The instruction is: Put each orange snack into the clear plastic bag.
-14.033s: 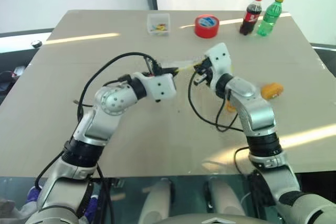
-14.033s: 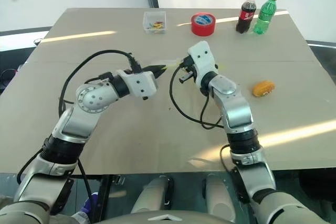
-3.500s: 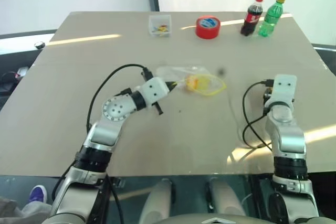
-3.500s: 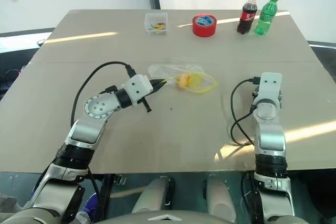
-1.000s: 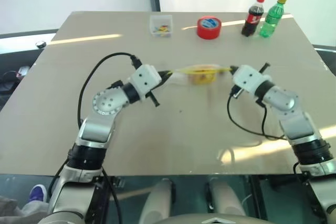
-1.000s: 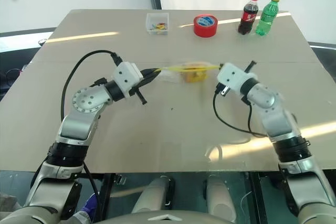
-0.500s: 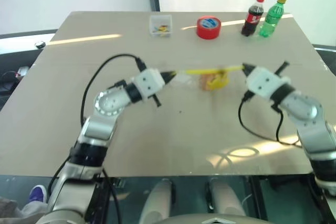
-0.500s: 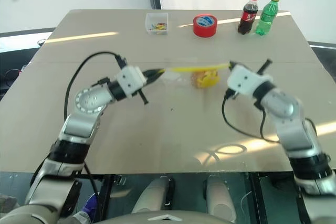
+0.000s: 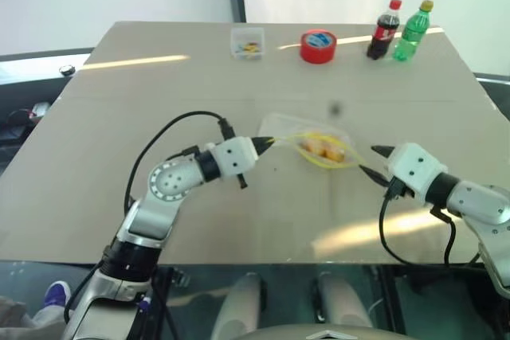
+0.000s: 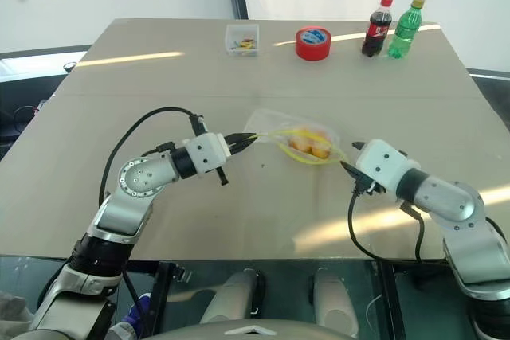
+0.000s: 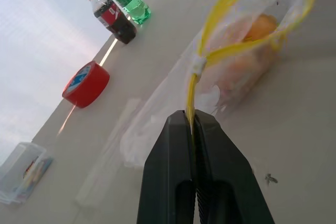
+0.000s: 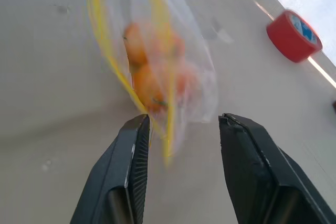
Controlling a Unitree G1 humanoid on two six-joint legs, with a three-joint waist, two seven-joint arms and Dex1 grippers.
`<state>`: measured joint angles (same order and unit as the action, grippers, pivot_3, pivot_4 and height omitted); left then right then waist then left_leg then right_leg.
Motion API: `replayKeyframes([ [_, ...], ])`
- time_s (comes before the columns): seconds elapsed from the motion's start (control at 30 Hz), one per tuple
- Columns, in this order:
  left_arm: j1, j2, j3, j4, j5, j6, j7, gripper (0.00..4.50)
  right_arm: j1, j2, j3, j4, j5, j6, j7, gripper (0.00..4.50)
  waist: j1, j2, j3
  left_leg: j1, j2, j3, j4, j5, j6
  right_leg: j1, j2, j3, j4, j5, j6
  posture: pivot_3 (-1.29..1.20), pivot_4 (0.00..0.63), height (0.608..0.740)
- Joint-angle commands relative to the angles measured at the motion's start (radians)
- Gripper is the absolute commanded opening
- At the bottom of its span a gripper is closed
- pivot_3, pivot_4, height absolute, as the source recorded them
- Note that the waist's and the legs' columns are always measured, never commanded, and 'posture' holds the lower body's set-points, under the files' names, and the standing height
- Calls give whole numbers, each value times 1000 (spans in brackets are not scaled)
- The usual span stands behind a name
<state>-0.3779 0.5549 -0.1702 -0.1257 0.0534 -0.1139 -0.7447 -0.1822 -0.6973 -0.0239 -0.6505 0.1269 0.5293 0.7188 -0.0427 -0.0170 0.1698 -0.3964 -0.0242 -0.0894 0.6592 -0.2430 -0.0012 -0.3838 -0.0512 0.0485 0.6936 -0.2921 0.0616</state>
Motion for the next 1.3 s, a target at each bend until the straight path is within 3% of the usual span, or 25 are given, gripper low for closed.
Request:
replayKeyframes([
  [0.03,-35,-4,0,-16,-1,3,-1,0,-131,14,78,-78,39,59,17,2228,1,0,0,0,0,0,0,0,0,0,0,0,0,0,0,0,150,740],
  [0.17,-62,-6,-11,-5,11,0,-4,0,-315,103,249,-8,-5,71,-4,2228,3,0,0,0,1,-2,0,0,0,0,1,-2,-1,0,0,0,150,740],
  [0.3,-75,-6,-11,-8,11,7,-2,0,-380,122,352,78,-82,10,1,2228,14,0,0,-3,-1,-3,0,0,0,0,-1,-3,-4,0,0,0,150,740],
  [0.67,-55,-3,-1,-46,20,12,14,0,-426,146,399,226,-217,-140,-19,2228,9,0,0,-3,-1,-2,-2,-1,1,-1,-2,-3,-6,0,0,0,150,740],
  [0.8,-55,-3,-1,-46,22,12,17,0,-422,143,404,246,-248,-175,-7,1340,8,0,0,-3,-1,-2,-2,-1,1,-1,-2,-2,-6,0,0,0,150,740],
  [1.13,-54,-2,-3,-39,28,4,23,0,-408,164,401,261,-278,-205,0,1340,8,0,0,-3,-1,-2,-3,-1,1,-1,-2,-2,-6,0,0,0,150,740],
  [1.23,-52,-1,-2,-38,26,4,22,0,-407,168,399,265,-284,-206,5,62,8,0,0,-3,-1,-2,-3,-1,1,-1,-2,-2,-6,0,0,0,150,740],
  [1.3,-51,1,-3,-37,28,0,22,0,-408,170,395,270,-285,-207,7,62,8,0,0,-3,-1,-2,-3,-1,1,-1,-2,-2,-6,0,0,0,150,740],
])
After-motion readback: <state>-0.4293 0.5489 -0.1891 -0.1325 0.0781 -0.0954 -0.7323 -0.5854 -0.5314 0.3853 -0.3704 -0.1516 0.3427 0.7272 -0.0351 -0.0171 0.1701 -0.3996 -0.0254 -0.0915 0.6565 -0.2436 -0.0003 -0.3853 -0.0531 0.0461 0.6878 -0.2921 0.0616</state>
